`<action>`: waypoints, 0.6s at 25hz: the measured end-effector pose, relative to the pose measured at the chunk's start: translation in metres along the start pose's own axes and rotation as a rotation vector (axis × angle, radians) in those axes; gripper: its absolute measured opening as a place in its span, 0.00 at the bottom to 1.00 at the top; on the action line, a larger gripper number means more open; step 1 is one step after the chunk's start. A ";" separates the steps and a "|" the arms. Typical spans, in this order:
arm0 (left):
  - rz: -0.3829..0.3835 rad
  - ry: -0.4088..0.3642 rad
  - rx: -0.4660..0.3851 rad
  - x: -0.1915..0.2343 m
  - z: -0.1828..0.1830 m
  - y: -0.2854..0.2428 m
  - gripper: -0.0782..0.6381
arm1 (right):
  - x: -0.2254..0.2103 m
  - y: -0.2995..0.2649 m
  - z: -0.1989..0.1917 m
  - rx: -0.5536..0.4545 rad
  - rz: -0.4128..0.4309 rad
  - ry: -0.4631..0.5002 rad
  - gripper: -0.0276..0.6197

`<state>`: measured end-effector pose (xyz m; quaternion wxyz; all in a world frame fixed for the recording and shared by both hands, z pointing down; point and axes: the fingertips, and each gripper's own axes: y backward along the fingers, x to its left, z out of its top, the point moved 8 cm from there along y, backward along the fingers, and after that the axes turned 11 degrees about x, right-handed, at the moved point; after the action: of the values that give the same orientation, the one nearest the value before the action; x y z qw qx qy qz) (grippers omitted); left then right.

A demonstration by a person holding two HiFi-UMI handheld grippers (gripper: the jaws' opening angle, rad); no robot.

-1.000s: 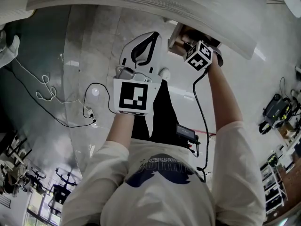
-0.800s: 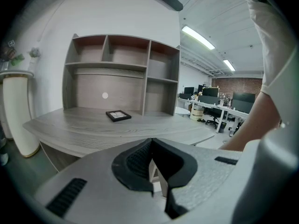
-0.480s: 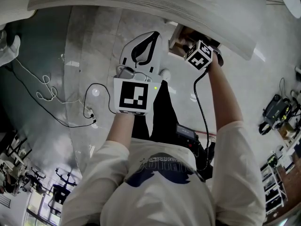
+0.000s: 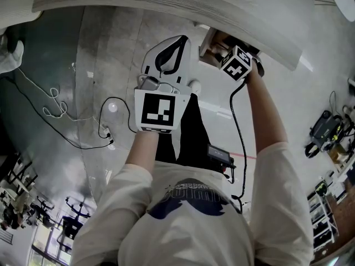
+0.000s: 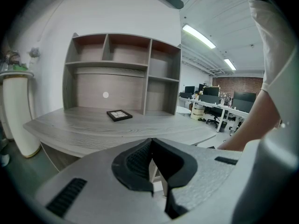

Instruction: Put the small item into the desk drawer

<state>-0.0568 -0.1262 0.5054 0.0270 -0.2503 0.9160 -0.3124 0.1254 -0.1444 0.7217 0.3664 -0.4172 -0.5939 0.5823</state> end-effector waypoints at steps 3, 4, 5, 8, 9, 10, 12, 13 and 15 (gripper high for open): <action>-0.002 -0.002 0.001 0.001 0.001 -0.002 0.12 | -0.001 0.000 0.001 0.000 0.022 -0.019 0.42; -0.002 -0.003 0.001 0.000 0.001 -0.002 0.12 | -0.001 0.000 0.002 -0.004 0.028 -0.025 0.42; -0.003 -0.004 0.001 0.000 0.001 -0.002 0.12 | -0.001 0.001 0.003 -0.009 0.032 -0.028 0.42; -0.006 -0.007 0.001 -0.001 0.002 -0.003 0.12 | -0.001 0.006 0.006 -0.040 0.024 -0.037 0.42; -0.008 -0.008 0.000 -0.002 0.002 -0.003 0.12 | -0.002 0.009 0.007 -0.055 0.016 -0.044 0.42; -0.009 -0.010 -0.001 -0.003 0.003 -0.003 0.12 | -0.003 0.013 0.008 -0.071 0.008 -0.055 0.42; -0.010 -0.014 -0.003 -0.005 0.006 -0.001 0.12 | -0.004 0.022 0.009 -0.105 -0.009 -0.088 0.42; -0.011 -0.016 -0.005 -0.007 0.008 0.001 0.12 | -0.004 0.028 0.008 -0.126 -0.017 -0.109 0.42; -0.014 -0.023 -0.011 -0.011 0.013 0.006 0.12 | -0.004 0.041 0.006 -0.171 -0.033 -0.156 0.42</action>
<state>-0.0476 -0.1239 0.4902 0.0338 -0.2601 0.9156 -0.3047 0.1246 -0.1516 0.6804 0.2917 -0.3906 -0.6748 0.5540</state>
